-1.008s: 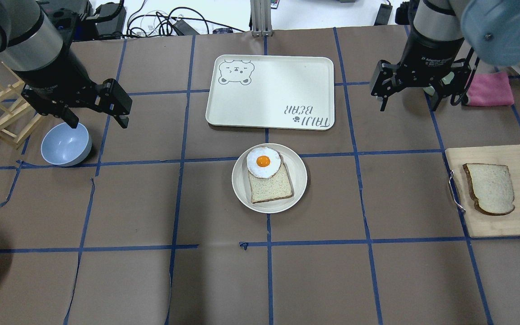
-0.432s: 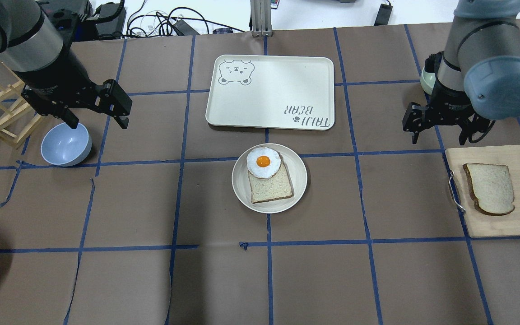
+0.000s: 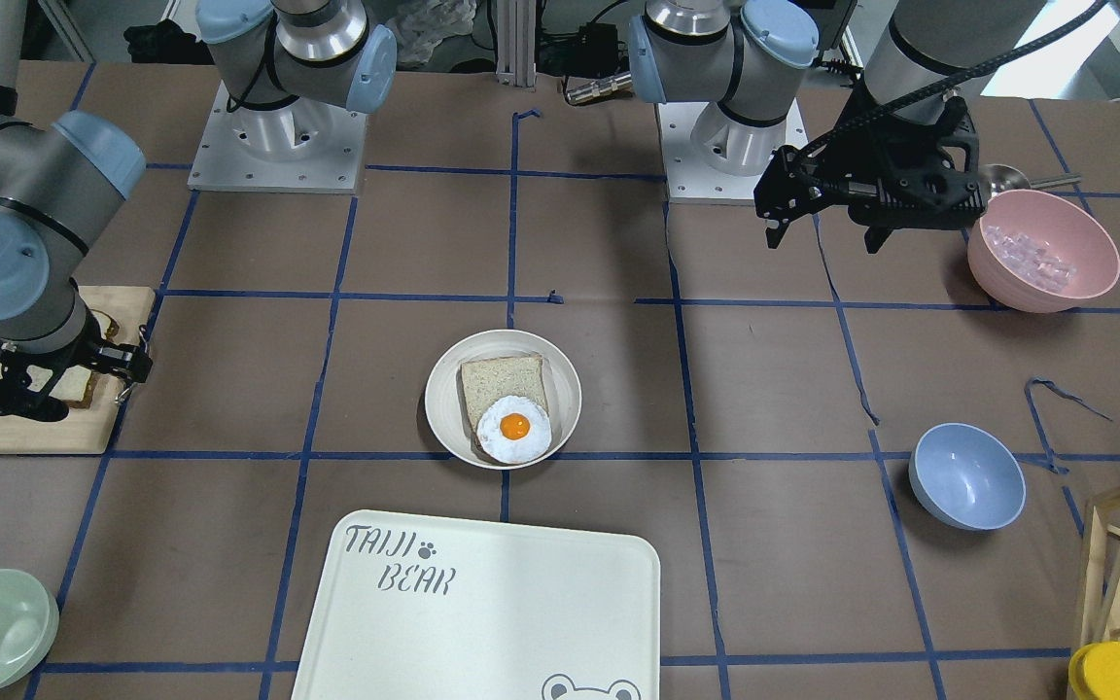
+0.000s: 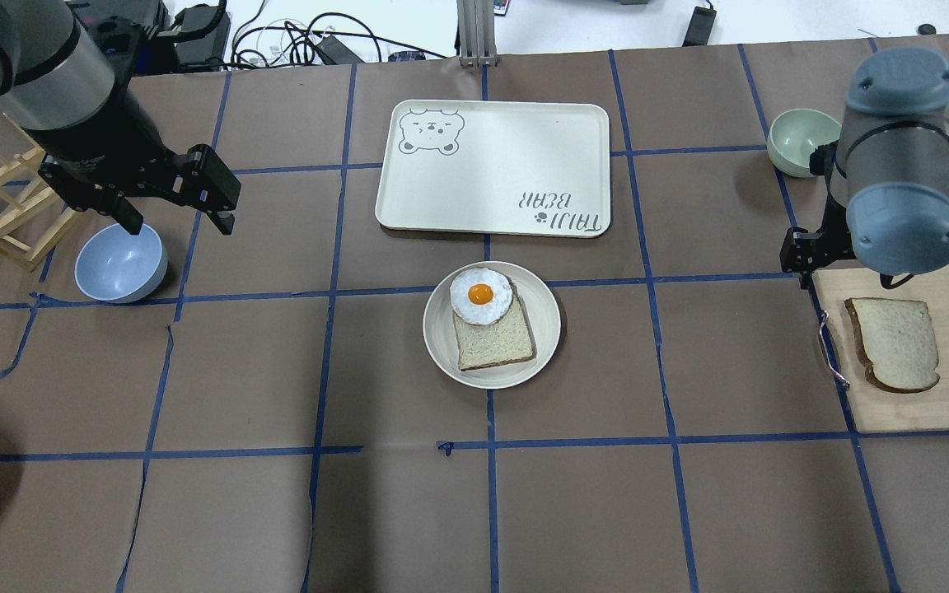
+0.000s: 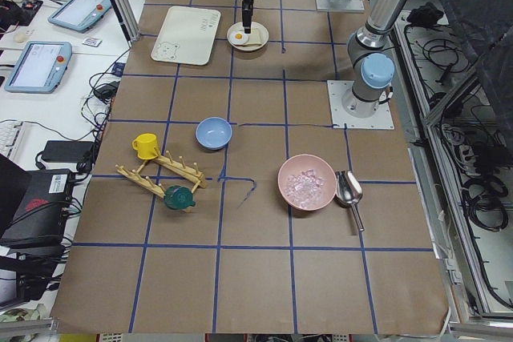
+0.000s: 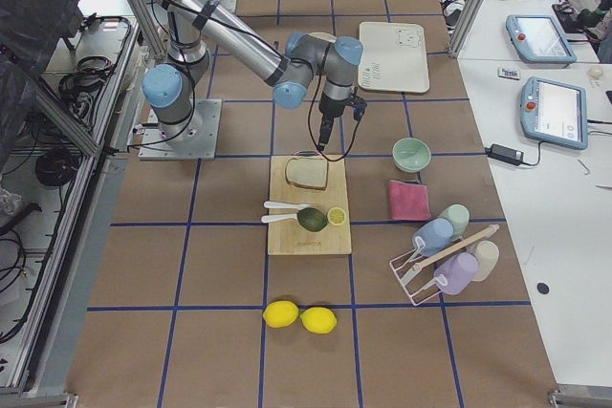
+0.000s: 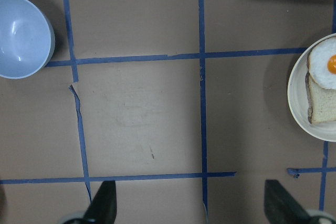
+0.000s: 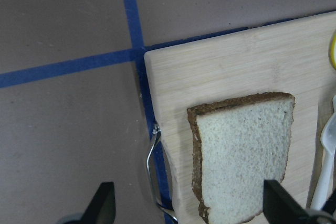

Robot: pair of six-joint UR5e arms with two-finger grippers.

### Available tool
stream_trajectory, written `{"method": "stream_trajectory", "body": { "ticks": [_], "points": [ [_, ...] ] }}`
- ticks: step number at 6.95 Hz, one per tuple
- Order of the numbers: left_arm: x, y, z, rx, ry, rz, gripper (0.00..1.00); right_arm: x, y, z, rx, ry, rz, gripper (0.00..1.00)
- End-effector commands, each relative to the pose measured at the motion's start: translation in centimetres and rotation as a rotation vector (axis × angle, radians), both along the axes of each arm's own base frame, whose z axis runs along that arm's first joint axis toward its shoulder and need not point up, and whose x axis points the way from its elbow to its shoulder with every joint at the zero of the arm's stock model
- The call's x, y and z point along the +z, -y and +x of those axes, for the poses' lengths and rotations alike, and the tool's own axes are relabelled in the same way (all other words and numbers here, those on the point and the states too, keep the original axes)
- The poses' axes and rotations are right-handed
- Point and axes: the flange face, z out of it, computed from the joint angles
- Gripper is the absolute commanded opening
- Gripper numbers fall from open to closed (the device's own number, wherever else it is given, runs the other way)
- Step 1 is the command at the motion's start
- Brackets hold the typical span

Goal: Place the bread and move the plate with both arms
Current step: 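Move the right gripper down over the bread slice on the cutting board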

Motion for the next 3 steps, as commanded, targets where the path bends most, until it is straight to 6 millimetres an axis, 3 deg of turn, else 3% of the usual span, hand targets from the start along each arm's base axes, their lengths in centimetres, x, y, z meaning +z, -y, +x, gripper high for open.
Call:
{"method": "stream_trajectory", "body": {
  "ticks": [1, 3],
  "points": [
    [0.0, 0.0, 0.0, 0.0, 0.0, -0.002, 1.0, -1.8, -0.6, -1.3, 0.015, -0.029, 0.059, 0.78],
    [0.0, 0.0, -0.1, -0.023, -0.002, 0.0, 1.0, -3.0, -1.8, -1.3, 0.012, -0.055, 0.093, 0.72]
  ]
}}
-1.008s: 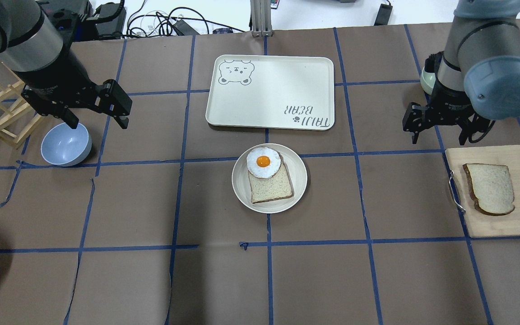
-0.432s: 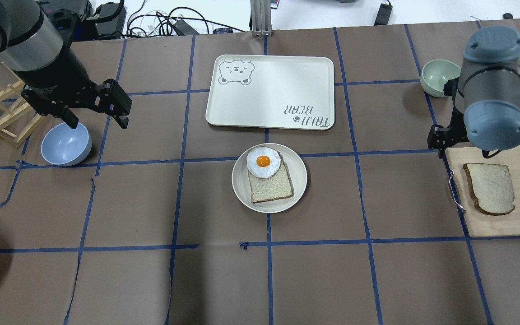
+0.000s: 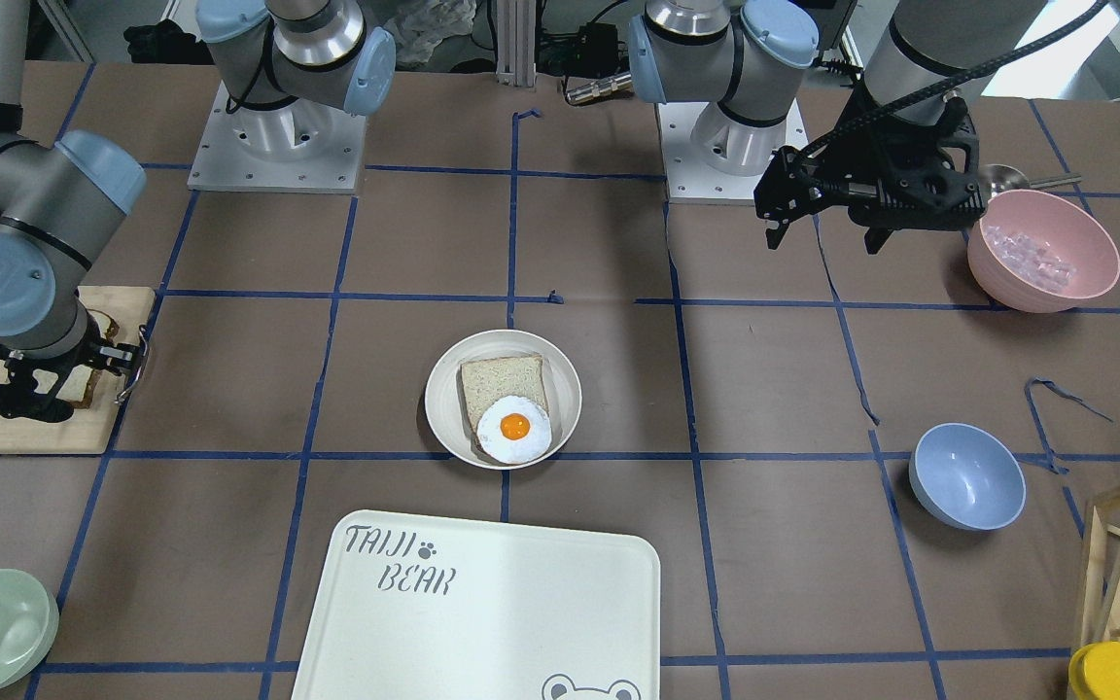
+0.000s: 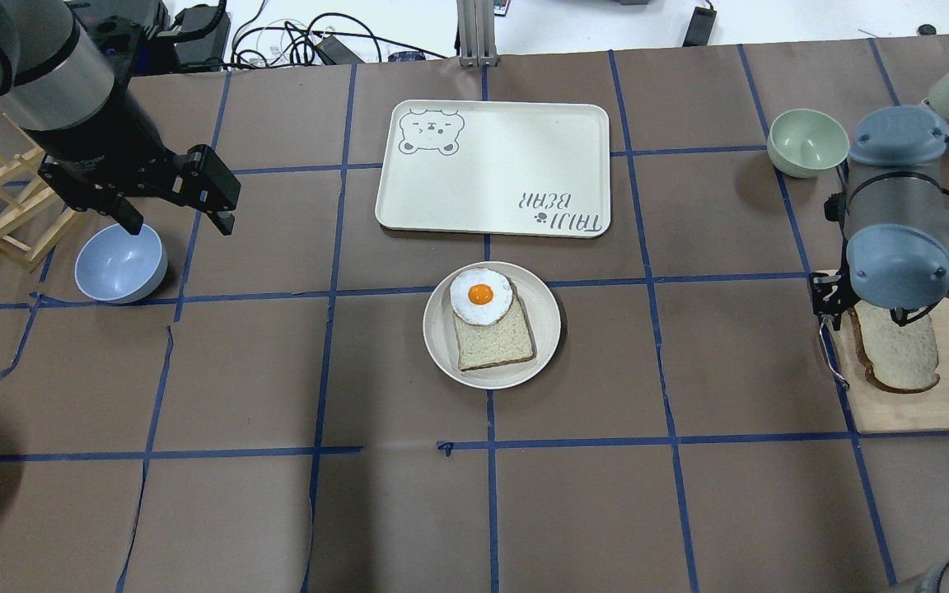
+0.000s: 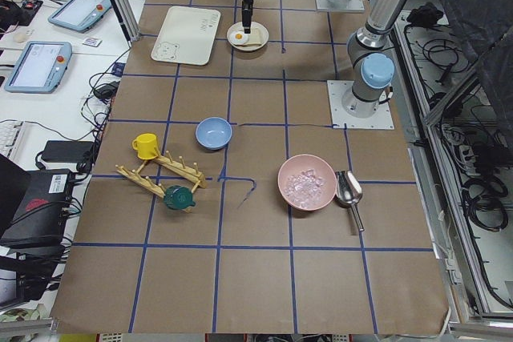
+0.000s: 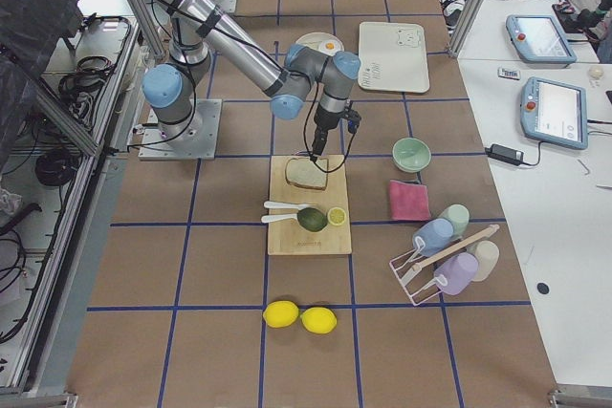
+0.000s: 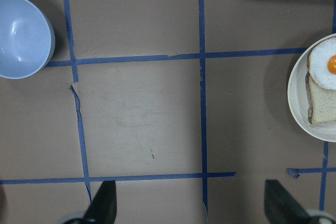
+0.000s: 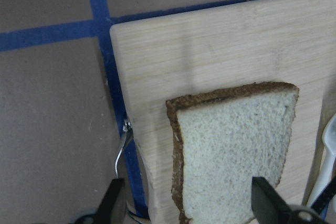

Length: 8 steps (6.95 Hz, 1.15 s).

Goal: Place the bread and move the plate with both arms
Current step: 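Move the right gripper down over the bread slice on the cutting board, then close the right gripper on the bread slice's edge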

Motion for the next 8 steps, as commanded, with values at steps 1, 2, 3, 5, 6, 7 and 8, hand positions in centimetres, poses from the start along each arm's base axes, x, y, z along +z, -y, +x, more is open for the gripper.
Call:
{"method": "stream_trajectory", "body": {
  "ticks": [1, 2, 3, 5, 6, 7, 8],
  "points": [
    [0.1, 0.0, -0.1, -0.016, -0.001, -0.002, 1.0, -1.5, -1.4, 0.2, -0.009, -0.015, 0.027, 0.71],
    [0.0, 0.0, -0.1, -0.016, -0.001, 0.0, 1.0, -1.5, -1.4, 0.2, -0.002, -0.022, 0.01, 0.71],
    [-0.2, 0.1, -0.1, -0.016, -0.004, 0.002, 1.0, -1.6, -1.5, 0.2, 0.0, -0.022, 0.014, 0.71],
    [-0.1, 0.1, -0.1, -0.018, -0.003, 0.001, 1.0, -1.9, -2.1, -0.5, -0.008, -0.037, 0.032, 0.7],
    [-0.2, 0.1, -0.1, -0.016, -0.003, 0.003, 1.0, -2.2, -2.4, -1.3, -0.028, -0.027, 0.035, 0.67],
    [-0.2, 0.1, -0.1, -0.016, -0.003, 0.003, 1.0, -2.2, -2.5, -1.6, -0.032, -0.027, 0.036, 0.67],
    [-0.2, 0.1, -0.1, -0.016, -0.003, 0.003, 1.0, -2.3, -2.6, -1.5, -0.033, -0.021, 0.037, 0.6]
  ]
}}
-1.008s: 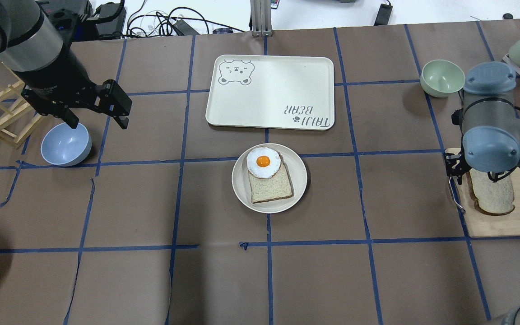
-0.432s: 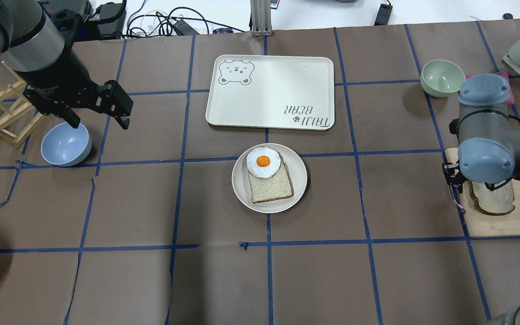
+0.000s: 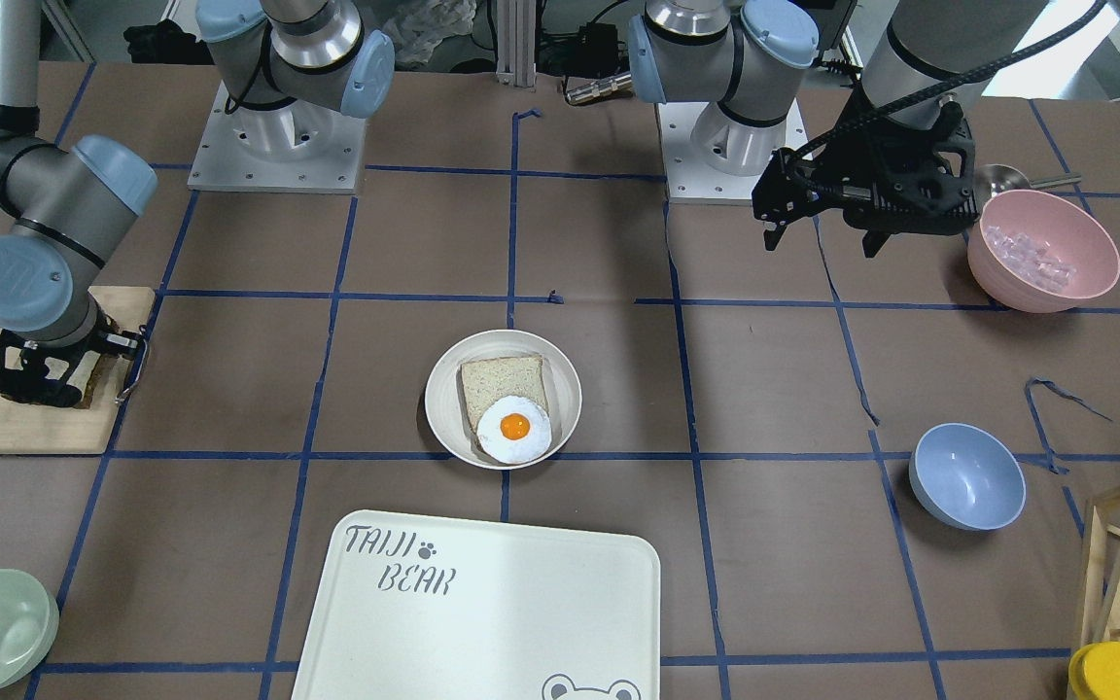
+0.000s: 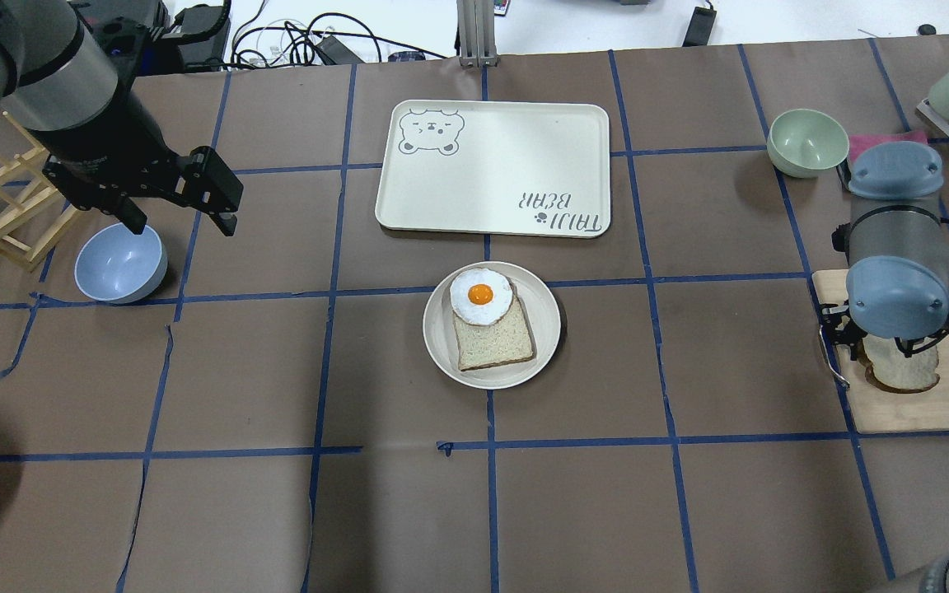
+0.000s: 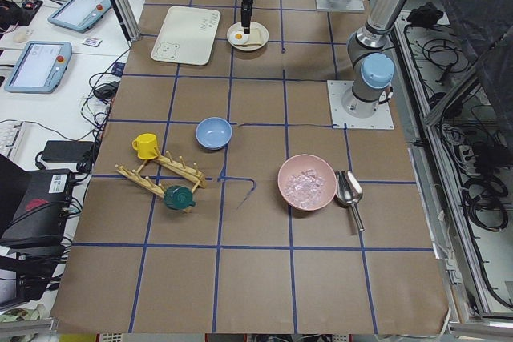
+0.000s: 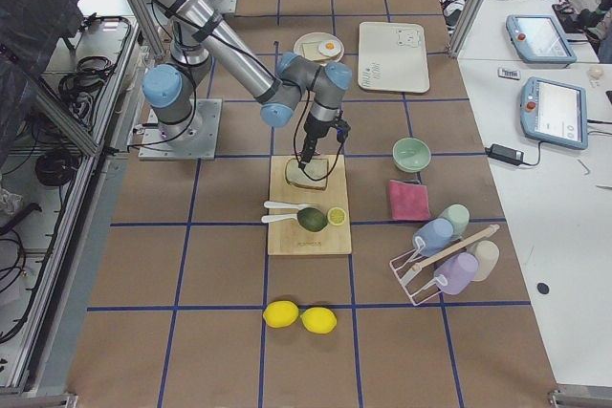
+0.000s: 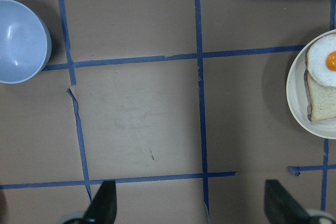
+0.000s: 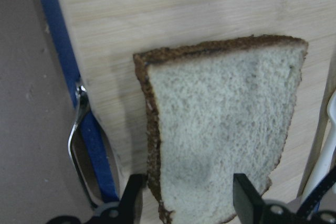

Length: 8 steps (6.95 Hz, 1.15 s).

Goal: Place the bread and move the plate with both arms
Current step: 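Close the right gripper on the bread slice's edge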

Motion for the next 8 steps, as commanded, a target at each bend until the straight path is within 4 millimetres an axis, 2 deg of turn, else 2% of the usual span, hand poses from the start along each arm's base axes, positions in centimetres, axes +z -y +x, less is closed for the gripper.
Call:
{"method": "stream_trajectory", "body": {
  "ticks": [1, 3, 4, 8],
  "points": [
    [-0.01, 0.0, 0.01, 0.0, 0.0, 0.0, 1.0, -0.65, -0.08, -0.13, -0.007, 0.012, 0.008, 0.54],
    [0.06, 0.02, 0.01, 0.0, 0.0, -0.001, 1.0, -1.04, -0.13, -0.33, -0.009, 0.018, 0.017, 0.14],
    [-0.01, 0.0, 0.01, 0.0, 0.0, 0.0, 1.0, -1.01, -0.29, -0.75, -0.007, 0.022, 0.026, 0.0],
    [-0.01, 0.02, 0.06, 0.002, -0.002, 0.0, 1.0, -0.24, -0.19, -0.96, -0.002, 0.008, 0.013, 0.0]
  ]
}}
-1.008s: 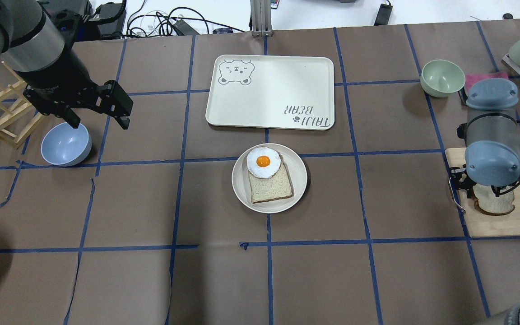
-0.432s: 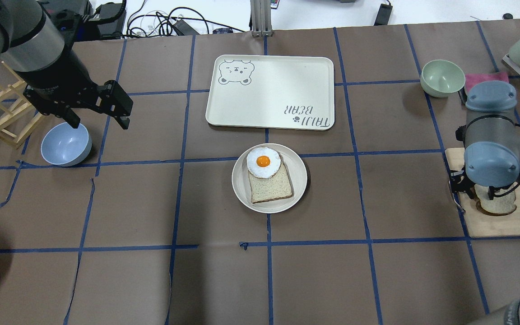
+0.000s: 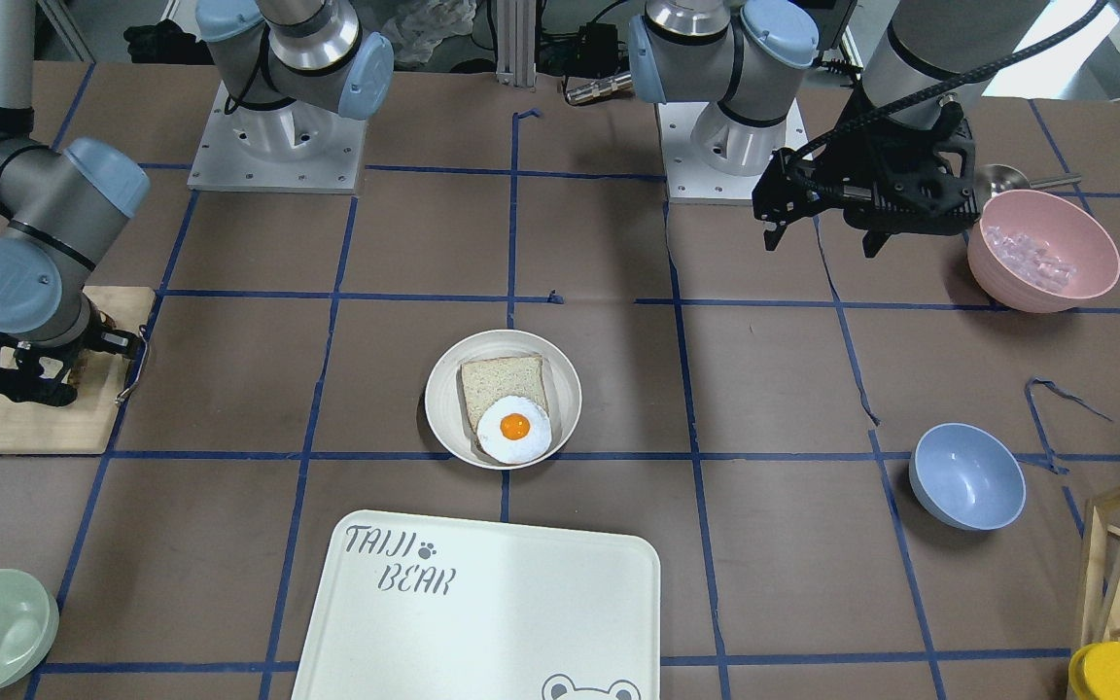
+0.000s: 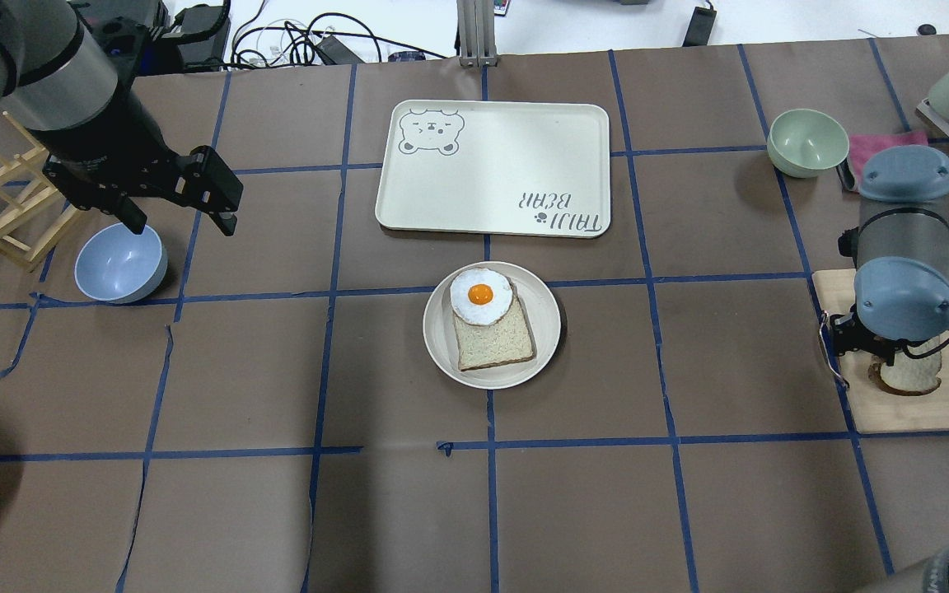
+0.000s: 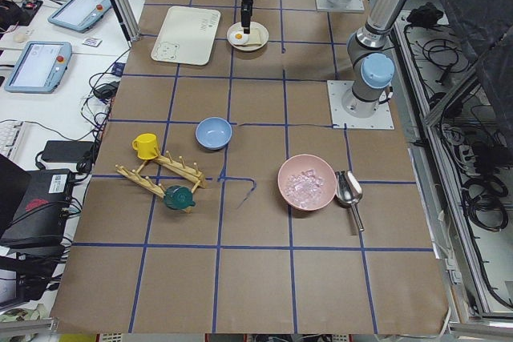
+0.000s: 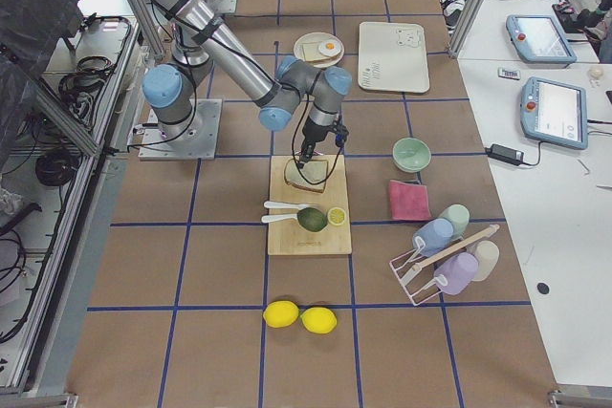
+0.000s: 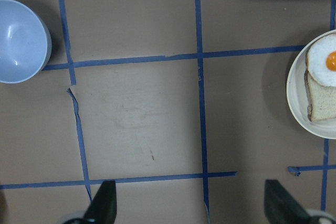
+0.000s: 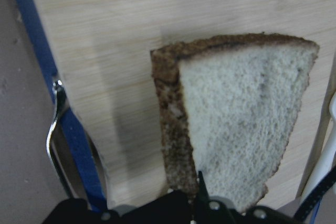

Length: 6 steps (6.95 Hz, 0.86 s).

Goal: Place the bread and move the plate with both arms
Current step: 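Close the right gripper on the bread slice's edge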

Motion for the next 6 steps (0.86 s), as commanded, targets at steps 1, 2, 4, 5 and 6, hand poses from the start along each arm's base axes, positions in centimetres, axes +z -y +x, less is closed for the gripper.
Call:
{"method": "stream_trajectory", "body": {
  "ticks": [1, 2, 4, 5, 6],
  "points": [
    [0.0, 0.0, 0.0, 0.0, 0.001, 0.001, 1.0, 0.1, 0.0, -0.1, -0.004, -0.003, -0.002, 0.0],
    [0.0, 0.0, 0.0, -0.002, 0.001, 0.001, 1.0, 1.0, 0.1, -0.1, -0.008, -0.011, -0.019, 0.0],
    [0.0, 0.0, 0.0, -0.002, -0.001, 0.001, 1.0, 4.2, -0.1, 0.1, -0.003, -0.042, -0.077, 0.0],
    [0.0, 0.0, 0.0, 0.0, -0.001, 0.001, 1.0, 4.5, -0.1, 0.2, -0.004, -0.042, -0.085, 0.0],
    [0.0, 0.0, 0.1, 0.0, -0.001, 0.0, 1.0, 4.9, 0.0, 0.2, -0.007, -0.047, -0.097, 0.0]
  ]
}}
